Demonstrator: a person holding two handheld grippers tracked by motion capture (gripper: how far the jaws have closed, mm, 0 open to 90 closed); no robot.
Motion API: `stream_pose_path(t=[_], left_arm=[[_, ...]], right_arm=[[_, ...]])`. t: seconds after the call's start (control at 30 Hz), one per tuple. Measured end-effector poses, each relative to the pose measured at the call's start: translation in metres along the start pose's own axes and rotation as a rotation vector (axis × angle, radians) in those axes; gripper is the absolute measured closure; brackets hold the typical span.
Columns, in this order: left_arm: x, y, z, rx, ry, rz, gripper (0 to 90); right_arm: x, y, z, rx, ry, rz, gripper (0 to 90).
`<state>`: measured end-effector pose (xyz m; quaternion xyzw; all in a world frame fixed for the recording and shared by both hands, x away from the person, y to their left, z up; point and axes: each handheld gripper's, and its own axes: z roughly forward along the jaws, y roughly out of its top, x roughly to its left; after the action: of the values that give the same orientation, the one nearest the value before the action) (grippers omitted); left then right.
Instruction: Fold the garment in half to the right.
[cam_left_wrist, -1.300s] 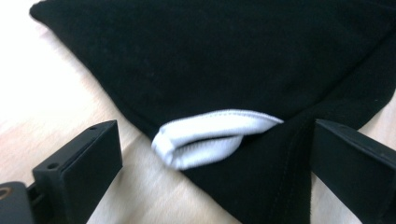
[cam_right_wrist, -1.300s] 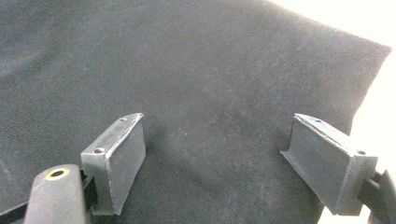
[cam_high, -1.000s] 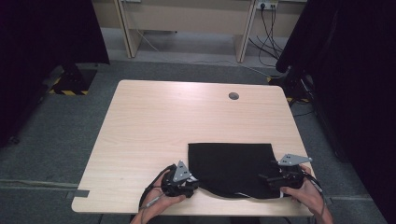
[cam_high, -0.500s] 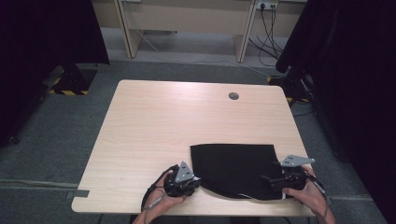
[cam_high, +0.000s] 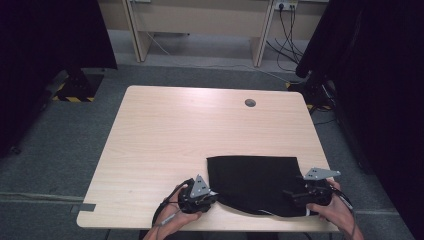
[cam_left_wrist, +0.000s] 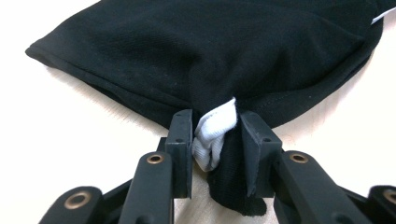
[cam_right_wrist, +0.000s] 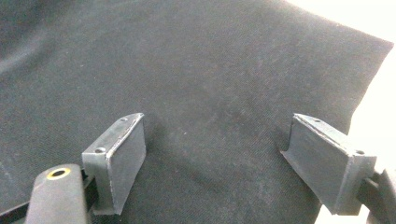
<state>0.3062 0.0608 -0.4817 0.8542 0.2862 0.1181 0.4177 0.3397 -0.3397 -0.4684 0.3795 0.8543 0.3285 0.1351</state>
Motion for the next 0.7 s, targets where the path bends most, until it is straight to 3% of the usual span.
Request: stream_pose_path(t=[0.1, 0.2, 0.7], left_arm=[[0.002, 0.000, 0.000, 0.001, -0.013, -0.009, 67.1], [0.001, 0.000, 0.000, 0.001, -0.009, -0.005, 67.2], [0.002, 0.000, 0.000, 0.000, -0.011, -0.011, 67.3]], right_arm=[[0.001, 0.004, -0.003, -0.008, -0.016, 0.011, 23.2], [0.004, 0.010, -0.007, -0.056, -0.004, 0.025, 23.2], [0.030, 0.061, 0.003, -0.122, 0.027, -0.046, 23.4]])
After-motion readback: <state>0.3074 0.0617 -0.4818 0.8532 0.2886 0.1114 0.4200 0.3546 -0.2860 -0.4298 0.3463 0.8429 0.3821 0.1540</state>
